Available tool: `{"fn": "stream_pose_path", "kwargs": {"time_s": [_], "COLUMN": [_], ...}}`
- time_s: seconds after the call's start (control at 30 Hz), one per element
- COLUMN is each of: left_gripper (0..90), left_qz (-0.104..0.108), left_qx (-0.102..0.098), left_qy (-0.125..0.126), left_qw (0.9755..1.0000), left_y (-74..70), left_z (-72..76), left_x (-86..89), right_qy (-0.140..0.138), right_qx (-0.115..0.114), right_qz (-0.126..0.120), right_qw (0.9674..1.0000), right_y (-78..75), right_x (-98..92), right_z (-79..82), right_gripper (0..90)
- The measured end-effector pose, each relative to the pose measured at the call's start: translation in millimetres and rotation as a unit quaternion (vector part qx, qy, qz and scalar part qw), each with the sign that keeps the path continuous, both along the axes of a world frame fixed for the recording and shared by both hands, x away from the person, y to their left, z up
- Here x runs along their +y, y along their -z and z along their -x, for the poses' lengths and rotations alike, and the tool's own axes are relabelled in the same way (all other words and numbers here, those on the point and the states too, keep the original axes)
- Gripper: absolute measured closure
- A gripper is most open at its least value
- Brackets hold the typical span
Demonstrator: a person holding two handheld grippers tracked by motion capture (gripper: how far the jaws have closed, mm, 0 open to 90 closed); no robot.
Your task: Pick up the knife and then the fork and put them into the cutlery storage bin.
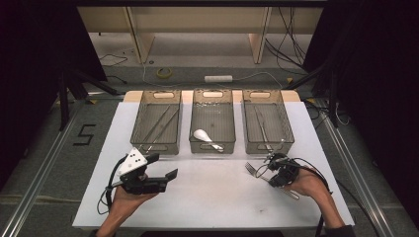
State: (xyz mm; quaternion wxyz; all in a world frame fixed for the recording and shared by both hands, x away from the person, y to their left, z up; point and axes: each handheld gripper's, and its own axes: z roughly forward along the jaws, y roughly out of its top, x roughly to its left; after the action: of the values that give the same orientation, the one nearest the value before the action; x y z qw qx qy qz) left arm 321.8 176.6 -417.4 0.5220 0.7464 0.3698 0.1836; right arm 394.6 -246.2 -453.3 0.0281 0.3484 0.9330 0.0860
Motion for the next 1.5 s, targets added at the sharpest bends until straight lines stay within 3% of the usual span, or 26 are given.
{"fn": "stream_pose_path", "kwargs": {"time_s": [0.5, 0.83, 1.03, 1.2, 1.5], "left_gripper": [15.2, 15.1, 15.1, 15.1, 15.1], "left_qz": [0.000, -0.001, -0.001, -0.001, -0.001], "left_qx": [0.000, -0.002, -0.002, -0.002, -0.002], "left_qy": [0.001, 0.001, 0.000, 0.000, 0.000], "left_qw": [1.0000, 1.0000, 1.0000, 1.0000, 1.0000], "left_y": [0.0, 0.0, -0.1, -0.2, 0.1], "left_z": [0.1, 0.2, 0.2, 0.3, 0.2], "left_x": [-0.3, -0.2, -0.3, -0.1, -0.2], "right_qy": [-0.020, -0.028, -0.027, -0.022, -0.004], "right_qx": [-0.006, -0.020, -0.030, -0.051, -0.086], "right_qz": [0.010, -0.008, -0.027, -0.050, -0.135], "right_qw": [0.9997, 0.9994, 0.9988, 0.9972, 0.9871], "right_y": [-0.5, -10.9, -18.4, -27.2, -44.3], "right_x": [3.3, -0.7, -3.3, -6.3, -15.4], "right_z": [1.7, 3.7, 4.8, 5.5, 5.3], "right_gripper": [84.7, 85.0, 85.1, 85.1, 85.2]}}
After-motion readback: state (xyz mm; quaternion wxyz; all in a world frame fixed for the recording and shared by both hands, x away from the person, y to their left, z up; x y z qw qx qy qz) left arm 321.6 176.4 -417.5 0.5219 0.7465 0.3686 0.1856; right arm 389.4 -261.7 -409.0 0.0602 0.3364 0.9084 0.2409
